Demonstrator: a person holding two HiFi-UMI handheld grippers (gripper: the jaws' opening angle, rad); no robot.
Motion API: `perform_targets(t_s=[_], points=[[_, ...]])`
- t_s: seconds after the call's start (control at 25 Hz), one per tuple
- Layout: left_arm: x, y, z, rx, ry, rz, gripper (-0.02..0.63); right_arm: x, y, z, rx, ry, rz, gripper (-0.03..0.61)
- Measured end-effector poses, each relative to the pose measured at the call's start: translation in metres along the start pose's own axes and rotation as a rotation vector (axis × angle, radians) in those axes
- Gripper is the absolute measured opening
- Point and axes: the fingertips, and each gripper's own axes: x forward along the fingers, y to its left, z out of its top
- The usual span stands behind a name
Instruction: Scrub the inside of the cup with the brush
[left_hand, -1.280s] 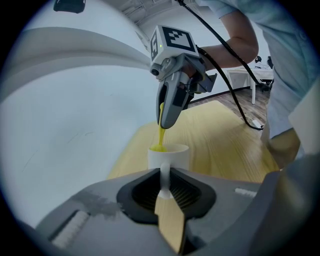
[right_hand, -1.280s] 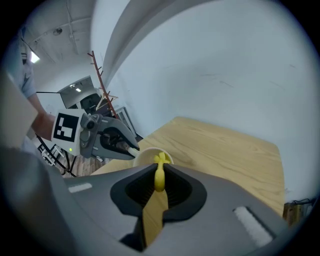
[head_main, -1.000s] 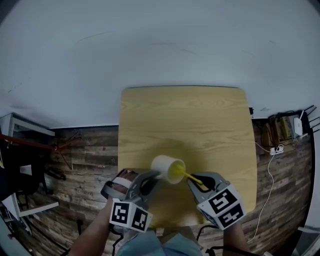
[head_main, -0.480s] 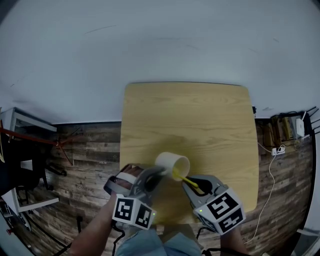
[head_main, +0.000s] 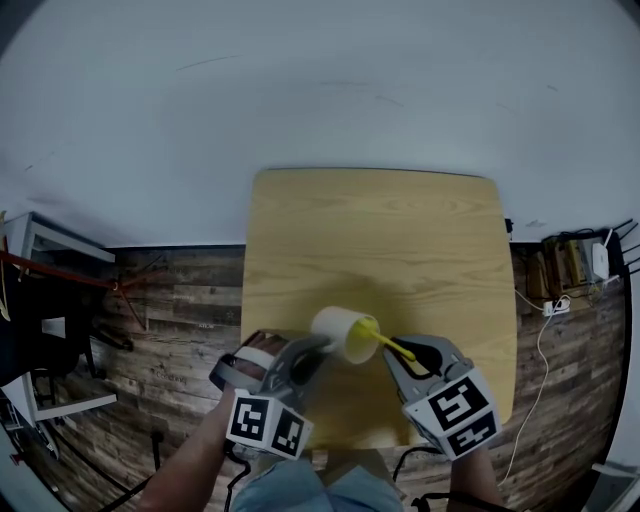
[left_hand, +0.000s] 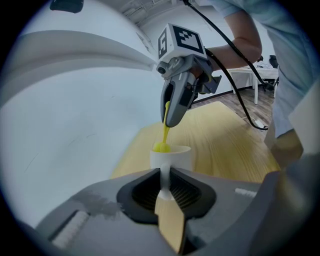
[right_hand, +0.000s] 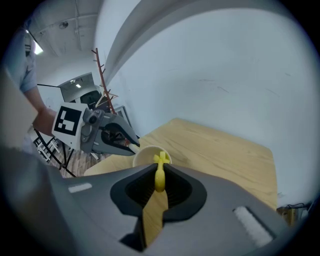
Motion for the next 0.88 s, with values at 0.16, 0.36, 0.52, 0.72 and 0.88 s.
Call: perform_targets(t_s=[0.16, 0.36, 0.52, 0.72, 0.88], points=[[0.000, 0.000, 0.000, -0.002, 0.007, 0.017, 0.077, -0.002, -0.003, -0.021, 0.055, 0.037, -0.007, 0.040], [0.000, 0.003, 0.000, -0.029, 0.009, 0.041, 0.077, -0.004, 0.007, -0.033, 0.108, 0.058, 0.002, 0.040], [-0.001, 0.004, -0.003, -0.058, 0.002, 0.044, 0.077, -0.004, 0.023, -0.033, 0.152, 0.039, 0.038, 0.040], [-0.001, 0.006, -0.007, -0.079, -0.011, 0.051, 0.077, -0.003, 0.036, -0.013, 0.223, -0.045, 0.088, 0.040], [-0.002, 0.007, -0.013, -0.133, -0.035, 0.066, 0.077, -0.010, 0.037, 0.003, 0.226, -0.094, 0.079, 0.040]])
